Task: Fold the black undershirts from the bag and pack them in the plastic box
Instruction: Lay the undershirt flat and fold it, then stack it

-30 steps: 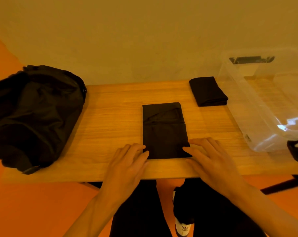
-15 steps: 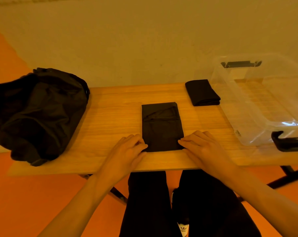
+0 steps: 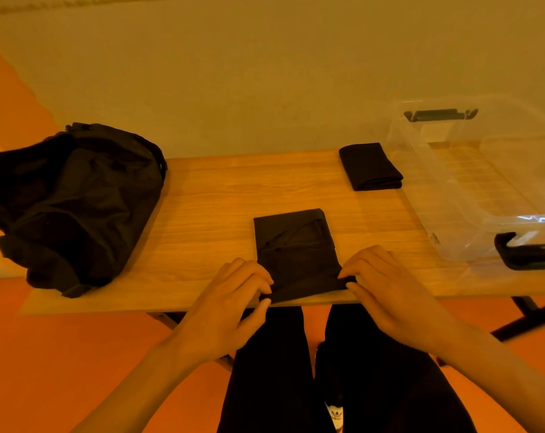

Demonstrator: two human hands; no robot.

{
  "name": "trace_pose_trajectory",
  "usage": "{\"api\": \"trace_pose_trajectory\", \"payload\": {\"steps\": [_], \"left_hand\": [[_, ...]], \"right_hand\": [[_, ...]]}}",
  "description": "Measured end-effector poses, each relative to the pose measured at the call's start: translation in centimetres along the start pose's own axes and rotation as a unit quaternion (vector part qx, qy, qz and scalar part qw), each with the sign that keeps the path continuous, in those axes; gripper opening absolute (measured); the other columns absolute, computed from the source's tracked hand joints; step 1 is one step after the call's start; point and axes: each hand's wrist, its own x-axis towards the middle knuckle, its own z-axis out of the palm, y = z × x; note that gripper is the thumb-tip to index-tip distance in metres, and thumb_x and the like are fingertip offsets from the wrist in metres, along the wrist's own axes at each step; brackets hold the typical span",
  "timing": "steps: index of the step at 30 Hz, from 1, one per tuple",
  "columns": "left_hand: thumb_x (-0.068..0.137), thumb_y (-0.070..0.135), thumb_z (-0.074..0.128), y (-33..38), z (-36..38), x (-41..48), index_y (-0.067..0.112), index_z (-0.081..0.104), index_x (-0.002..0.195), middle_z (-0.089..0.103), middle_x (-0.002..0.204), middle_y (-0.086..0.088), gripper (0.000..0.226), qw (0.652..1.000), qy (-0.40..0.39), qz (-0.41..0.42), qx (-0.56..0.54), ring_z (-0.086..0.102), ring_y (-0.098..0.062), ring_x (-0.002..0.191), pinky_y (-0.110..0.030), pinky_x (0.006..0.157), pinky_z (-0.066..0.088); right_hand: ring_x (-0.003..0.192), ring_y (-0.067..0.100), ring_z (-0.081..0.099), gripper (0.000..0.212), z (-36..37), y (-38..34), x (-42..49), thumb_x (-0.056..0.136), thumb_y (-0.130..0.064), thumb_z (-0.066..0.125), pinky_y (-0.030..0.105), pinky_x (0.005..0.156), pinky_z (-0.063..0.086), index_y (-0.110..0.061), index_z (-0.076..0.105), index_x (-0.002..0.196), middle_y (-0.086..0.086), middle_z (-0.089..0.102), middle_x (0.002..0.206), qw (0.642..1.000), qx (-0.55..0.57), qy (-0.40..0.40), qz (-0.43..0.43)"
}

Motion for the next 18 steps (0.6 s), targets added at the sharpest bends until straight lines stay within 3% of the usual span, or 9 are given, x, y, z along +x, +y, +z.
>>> {"api": "trace_pose_trajectory", "payload": {"steps": [5, 8, 10, 13, 18], "left_hand": [[0.098, 0.026, 0.05, 1.3, -1.1, 1.1, 0.019, 0.059, 0.091, 0.058, 0.096, 0.012, 0.013, 0.99, 0.039, -0.062, -0.12, 0.058, -0.014, 0.091, -0.026, 0.075, 0.045], [0.098, 0.038, 0.05, 0.7, -1.1, 2.4, 0.032, 0.06, 0.094, 0.061, 0.089, 0.016, 0.013, 0.961, 0.066, -0.167, -0.211, 0.06, -0.011, 0.087, -0.019, 0.073, 0.044], [0.101, 0.034, 0.055, -0.2, -0.7, 3.1, 0.038, 0.064, 0.097, 0.066, 0.094, 0.016, 0.01, 0.934, 0.09, -0.228, -0.261, 0.063, -0.007, 0.092, -0.02, 0.076, 0.048], [0.103, 0.02, 0.055, -1.3, 0.0, 4.4, 0.033, 0.066, 0.105, 0.068, 0.099, 0.015, 0.017, 0.913, 0.115, -0.286, -0.266, 0.064, -0.007, 0.096, -0.032, 0.082, 0.052], [0.104, 0.02, 0.054, -3.1, 0.7, 6.2, 0.033, 0.066, 0.102, 0.069, 0.094, 0.017, 0.017, 0.909, 0.148, -0.296, -0.252, 0.064, -0.002, 0.091, -0.02, 0.076, 0.05]], "right_hand": [[0.102, 0.006, 0.054, 0.019, -0.6, -0.7, 0.1, 0.101, -0.039, 0.04, 0.024, 0.081, 0.046, -0.035, 0.056, 0.111, -0.022, 0.054, 0.103, 0.99, 0.136, -0.002, 0.039], [0.102, 0.004, 0.058, 0.013, -1.0, -0.8, 1.9, 0.104, -0.038, 0.044, 0.02, 0.08, 0.048, -0.043, 0.056, 0.107, -0.022, 0.058, 0.106, 0.97, 0.221, 0.01, 0.103], [0.103, 0.0, 0.06, 0.017, -1.0, -0.7, 3.5, 0.103, -0.029, 0.049, 0.018, 0.082, 0.05, -0.043, 0.057, 0.108, -0.019, 0.063, 0.107, 0.95, 0.273, 0.025, 0.151], [0.097, -0.004, 0.061, 0.022, -0.3, -0.1, 6.0, 0.101, -0.018, 0.054, 0.014, 0.079, 0.05, -0.038, 0.062, 0.107, -0.016, 0.067, 0.101, 0.924, 0.315, 0.035, 0.214], [0.085, 0.002, 0.063, 0.016, 1.2, 1.1, 8.6, 0.102, -0.018, 0.055, 0.015, 0.069, 0.049, -0.029, 0.067, 0.107, -0.007, 0.068, 0.093, 0.91, 0.321, 0.053, 0.258]]}}
